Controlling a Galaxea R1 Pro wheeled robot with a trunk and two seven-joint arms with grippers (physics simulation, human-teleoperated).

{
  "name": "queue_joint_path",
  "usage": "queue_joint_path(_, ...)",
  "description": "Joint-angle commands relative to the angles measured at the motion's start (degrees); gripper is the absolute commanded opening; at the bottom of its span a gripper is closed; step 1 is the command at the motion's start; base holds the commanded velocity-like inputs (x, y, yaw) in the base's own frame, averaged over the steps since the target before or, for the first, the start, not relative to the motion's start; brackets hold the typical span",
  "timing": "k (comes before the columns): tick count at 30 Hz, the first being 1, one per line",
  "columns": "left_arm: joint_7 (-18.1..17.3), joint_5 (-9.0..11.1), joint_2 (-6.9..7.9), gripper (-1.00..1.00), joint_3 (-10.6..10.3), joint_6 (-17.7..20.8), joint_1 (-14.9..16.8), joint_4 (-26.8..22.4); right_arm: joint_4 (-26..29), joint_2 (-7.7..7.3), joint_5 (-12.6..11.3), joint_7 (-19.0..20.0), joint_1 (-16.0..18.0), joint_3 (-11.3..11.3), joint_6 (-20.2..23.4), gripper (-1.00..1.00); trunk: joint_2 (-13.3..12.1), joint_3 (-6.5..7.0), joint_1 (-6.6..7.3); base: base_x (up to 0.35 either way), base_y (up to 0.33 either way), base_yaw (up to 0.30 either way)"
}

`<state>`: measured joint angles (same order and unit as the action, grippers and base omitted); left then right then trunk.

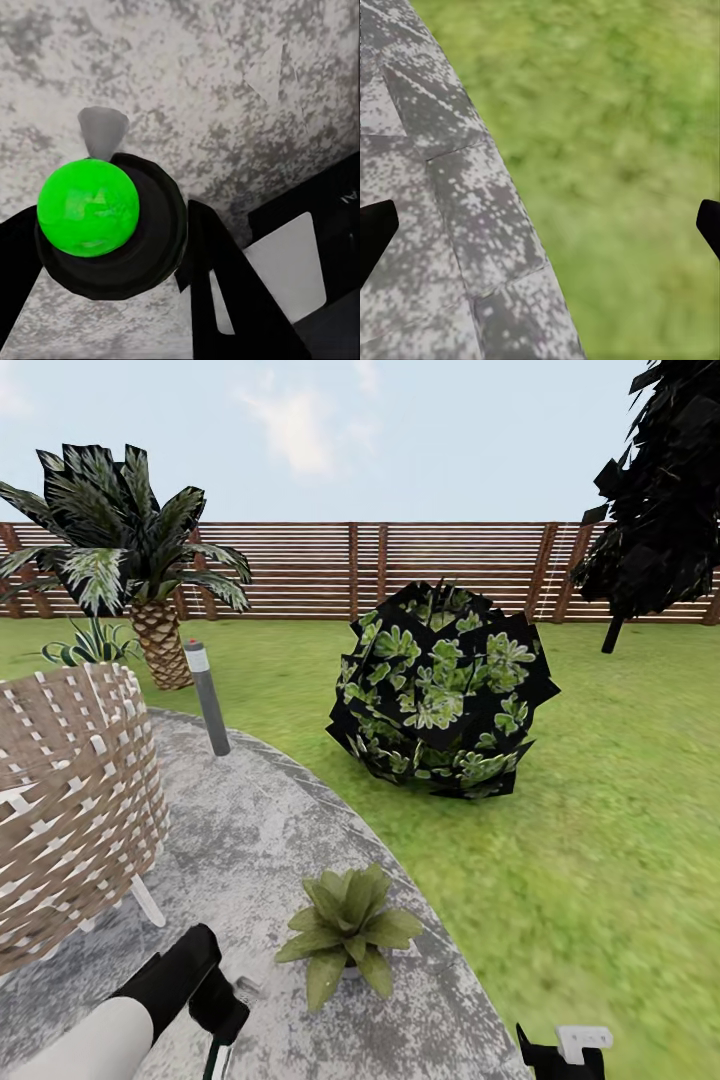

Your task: Pick up the pesticide atomizer in the garden and spray insectifuge to fully cover both potted plants in the garden.

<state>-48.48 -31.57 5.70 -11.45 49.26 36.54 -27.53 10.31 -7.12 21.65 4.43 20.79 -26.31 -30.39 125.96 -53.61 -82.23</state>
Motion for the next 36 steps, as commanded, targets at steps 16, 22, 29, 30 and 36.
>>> queue_joint_path(16,-5.6,-4.0,1.40,-1.00,-5.7,-0.3,3.2,-1.1,-0.6,0.01,0.3,0.6,0.0,-0.4,-0.2,1.00,0.0,-0.05,0.01,0.031,0.012,-0.127)
queue_joint_path(22,-5.6,-4.8,1.30,-1.00,-8.3,-0.2,6.9,-0.2,-0.6,-0.26,0.4,0.6,0.0,-0.4,-0.2,1.00,0.0,-0.05,0.01,0.044,0.022,-0.001)
queue_joint_path(29,-5.6,-4.8,2.32,-1.00,-9.1,-0.7,6.4,0.1,-0.6,-0.26,0.4,0.6,0.0,-0.4,-0.2,1.00,0.0,-0.05,0.01,0.000,0.000,0.000)
queue_joint_path(30,-5.6,-4.8,2.39,-1.00,-9.1,-0.7,6.3,0.1,-0.6,-0.26,0.4,0.6,0.0,-0.4,-0.2,1.00,0.0,-0.05,0.01,0.000,0.000,0.000)
queue_joint_path(36,-5.6,-5.0,2.39,-1.00,-8.9,-0.6,6.5,-0.1,-0.6,-0.26,0.4,0.6,0.0,-0.4,-0.2,1.00,0.0,-0.05,0.01,0.000,0.000,0.000)
